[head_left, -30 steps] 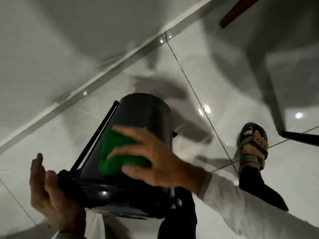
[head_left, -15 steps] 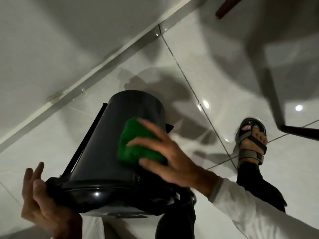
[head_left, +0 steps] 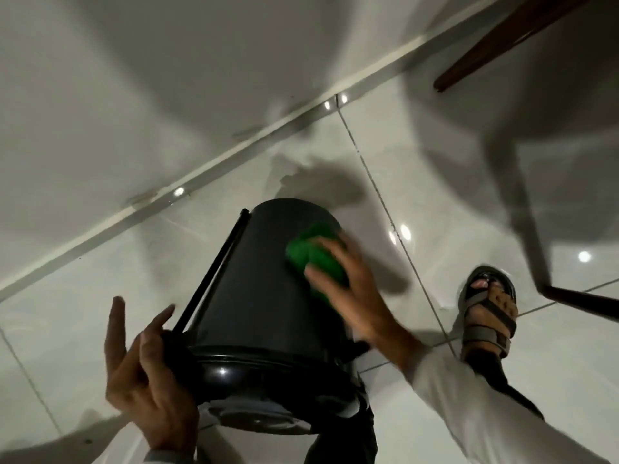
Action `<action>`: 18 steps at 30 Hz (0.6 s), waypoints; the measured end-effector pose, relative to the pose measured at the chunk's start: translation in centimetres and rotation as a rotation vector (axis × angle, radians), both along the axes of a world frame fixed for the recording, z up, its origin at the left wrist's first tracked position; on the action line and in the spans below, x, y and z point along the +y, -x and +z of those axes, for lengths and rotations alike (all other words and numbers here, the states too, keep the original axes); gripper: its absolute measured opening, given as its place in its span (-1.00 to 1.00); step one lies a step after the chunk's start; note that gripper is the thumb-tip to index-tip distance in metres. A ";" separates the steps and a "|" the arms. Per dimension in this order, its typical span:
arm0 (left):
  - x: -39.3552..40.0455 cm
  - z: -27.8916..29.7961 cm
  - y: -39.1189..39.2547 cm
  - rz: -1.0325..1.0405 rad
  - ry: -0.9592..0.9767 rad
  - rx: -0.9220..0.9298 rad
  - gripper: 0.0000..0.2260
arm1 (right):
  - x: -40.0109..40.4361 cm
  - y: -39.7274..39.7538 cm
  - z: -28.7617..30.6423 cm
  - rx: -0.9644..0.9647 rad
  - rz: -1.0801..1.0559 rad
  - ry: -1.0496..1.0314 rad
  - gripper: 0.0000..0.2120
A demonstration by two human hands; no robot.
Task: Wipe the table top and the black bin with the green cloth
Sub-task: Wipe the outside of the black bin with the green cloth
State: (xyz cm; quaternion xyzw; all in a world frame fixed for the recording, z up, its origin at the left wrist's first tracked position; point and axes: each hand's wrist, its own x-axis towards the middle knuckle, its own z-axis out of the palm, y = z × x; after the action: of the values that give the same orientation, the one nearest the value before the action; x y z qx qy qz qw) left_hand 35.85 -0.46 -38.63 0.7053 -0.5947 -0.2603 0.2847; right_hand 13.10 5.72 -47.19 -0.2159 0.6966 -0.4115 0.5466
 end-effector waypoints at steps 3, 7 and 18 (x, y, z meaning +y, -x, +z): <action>0.3 0.1 0.9 -0.263 0.004 -0.024 -0.61 | 4.5 -1.1 4.6 0.040 0.238 0.240 -0.66; 1.7 0.8 2.5 -0.702 0.074 -0.116 -0.56 | 5.5 0.0 4.3 0.106 -0.051 -0.057 -0.76; 6.8 3.5 8.3 -0.078 -0.341 -0.085 -0.34 | 6.7 1.9 5.0 0.246 0.494 0.110 -0.66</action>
State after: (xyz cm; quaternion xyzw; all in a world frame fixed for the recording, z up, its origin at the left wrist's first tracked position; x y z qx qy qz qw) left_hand 27.51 6.37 -35.13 0.7301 -0.5805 -0.3381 0.1254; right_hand 11.24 12.42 -42.18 -0.4569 0.6604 -0.2738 0.5293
